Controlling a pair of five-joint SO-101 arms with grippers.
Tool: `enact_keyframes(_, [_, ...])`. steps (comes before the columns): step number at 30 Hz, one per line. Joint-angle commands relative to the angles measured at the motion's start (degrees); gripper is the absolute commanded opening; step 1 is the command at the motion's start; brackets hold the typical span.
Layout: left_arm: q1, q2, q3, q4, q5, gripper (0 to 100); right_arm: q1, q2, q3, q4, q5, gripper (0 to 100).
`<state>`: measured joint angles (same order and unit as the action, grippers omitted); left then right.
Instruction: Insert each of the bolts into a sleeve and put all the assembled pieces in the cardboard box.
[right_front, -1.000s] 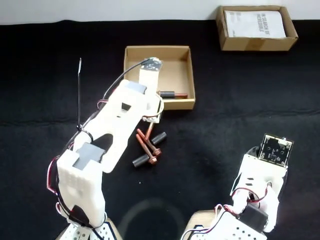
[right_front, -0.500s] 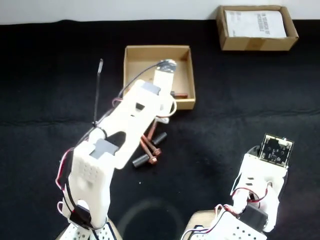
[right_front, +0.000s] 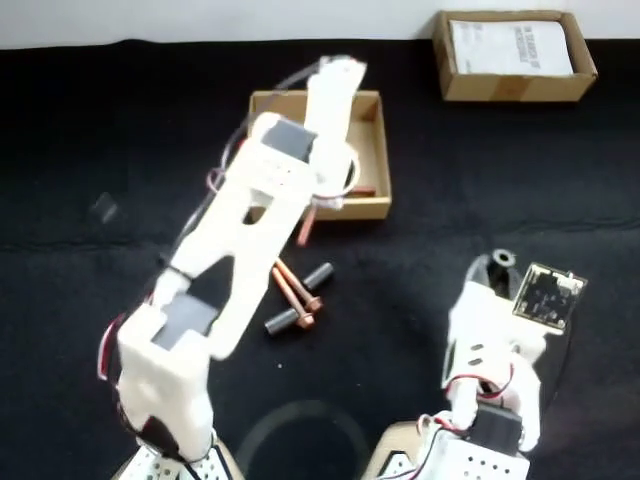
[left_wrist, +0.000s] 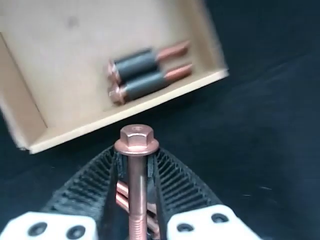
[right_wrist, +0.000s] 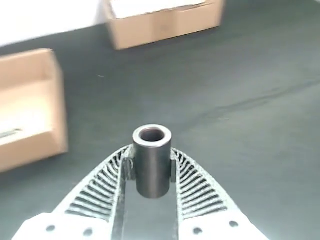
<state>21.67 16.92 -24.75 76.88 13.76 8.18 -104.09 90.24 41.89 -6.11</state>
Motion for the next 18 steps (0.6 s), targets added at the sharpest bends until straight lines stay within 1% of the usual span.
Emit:
enact_keyframes(1, [2.5, -13.8, -3.5, 0.4, 0.1, 1, -7.2, -0.5, -3.7, -1.3, -6.0, 0.7])
enact_keyframes(5, [4.7, -26.9, -3.1, 0.7, -0.4, 1, -16.0, -0.5, -3.8, -1.3, -8.1, 0.7])
enact_keyframes(9, [5.0, -39.3, 0.9, 3.7, -0.5, 1, -21.3, -0.5, -3.5, -1.2, -7.6, 0.7])
enact_keyframes(14, [4.9, -53.8, 15.6, 7.6, -9.1, 1, -22.8, -0.4, -3.3, -1.1, -7.6, 0.7])
enact_keyframes(17, [4.7, -62.1, 27.6, 6.4, -11.0, 1, -22.8, -0.4, -3.2, -1.1, -6.0, 0.7])
enact_keyframes(18, [4.6, -64.5, 32.0, 4.1, -10.8, 1, -22.8, -0.4, -3.2, -1.1, -5.1, 0.7])
